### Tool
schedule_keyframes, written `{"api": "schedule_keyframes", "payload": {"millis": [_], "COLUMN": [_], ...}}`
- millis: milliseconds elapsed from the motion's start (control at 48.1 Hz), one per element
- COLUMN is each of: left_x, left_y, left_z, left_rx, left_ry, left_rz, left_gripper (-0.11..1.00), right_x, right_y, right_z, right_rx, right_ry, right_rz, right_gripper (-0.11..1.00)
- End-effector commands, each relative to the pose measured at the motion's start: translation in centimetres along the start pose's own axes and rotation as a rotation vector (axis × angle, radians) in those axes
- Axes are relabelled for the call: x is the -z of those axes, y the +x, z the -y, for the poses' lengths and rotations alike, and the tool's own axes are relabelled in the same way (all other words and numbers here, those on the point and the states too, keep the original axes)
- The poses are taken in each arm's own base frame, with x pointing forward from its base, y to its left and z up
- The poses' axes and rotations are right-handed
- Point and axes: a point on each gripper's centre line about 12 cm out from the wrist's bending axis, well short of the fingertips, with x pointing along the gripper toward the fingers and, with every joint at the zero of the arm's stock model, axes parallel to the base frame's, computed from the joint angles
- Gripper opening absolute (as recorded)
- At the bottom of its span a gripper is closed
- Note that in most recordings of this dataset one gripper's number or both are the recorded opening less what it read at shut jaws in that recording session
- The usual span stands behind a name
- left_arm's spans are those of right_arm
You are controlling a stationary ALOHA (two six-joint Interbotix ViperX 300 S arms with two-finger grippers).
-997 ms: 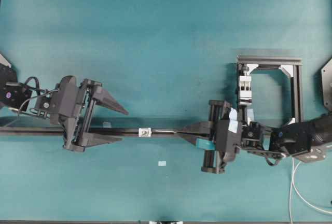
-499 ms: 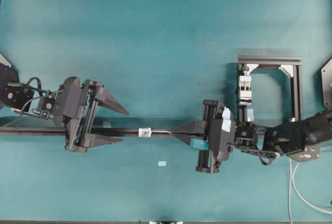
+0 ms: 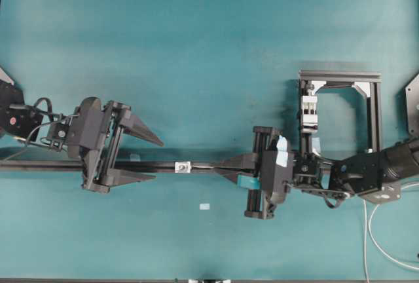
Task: Insert the wire into the hole on the left side and pull it with the left arm.
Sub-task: 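Push the wire tip leftward through the clip's hole with the right gripper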
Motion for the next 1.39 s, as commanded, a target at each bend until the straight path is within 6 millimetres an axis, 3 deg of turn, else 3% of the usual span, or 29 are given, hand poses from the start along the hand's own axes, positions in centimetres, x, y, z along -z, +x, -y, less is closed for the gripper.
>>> {"api": "schedule_keyframes", "payload": {"millis": [0, 1371], "left_x": [-0.7, -0.8], "left_y": [0.1, 0.2], "left_z": [0.0, 0.0], "left_rx": [0.002, 0.000], "left_ry": [0.000, -0.009], "left_rz": [0.024, 0.029], "left_gripper": [0.58, 0.57], "right_x": [-0.7, -2.2], "right_y": [0.4, 3.0], "right_z": [-0.4, -0.9], "right_rx": [-0.015, -0.076], "right_ry": [0.007, -0.050], "right_rz": [0.004, 0.006], "right_gripper": [0.03, 0.03]}}
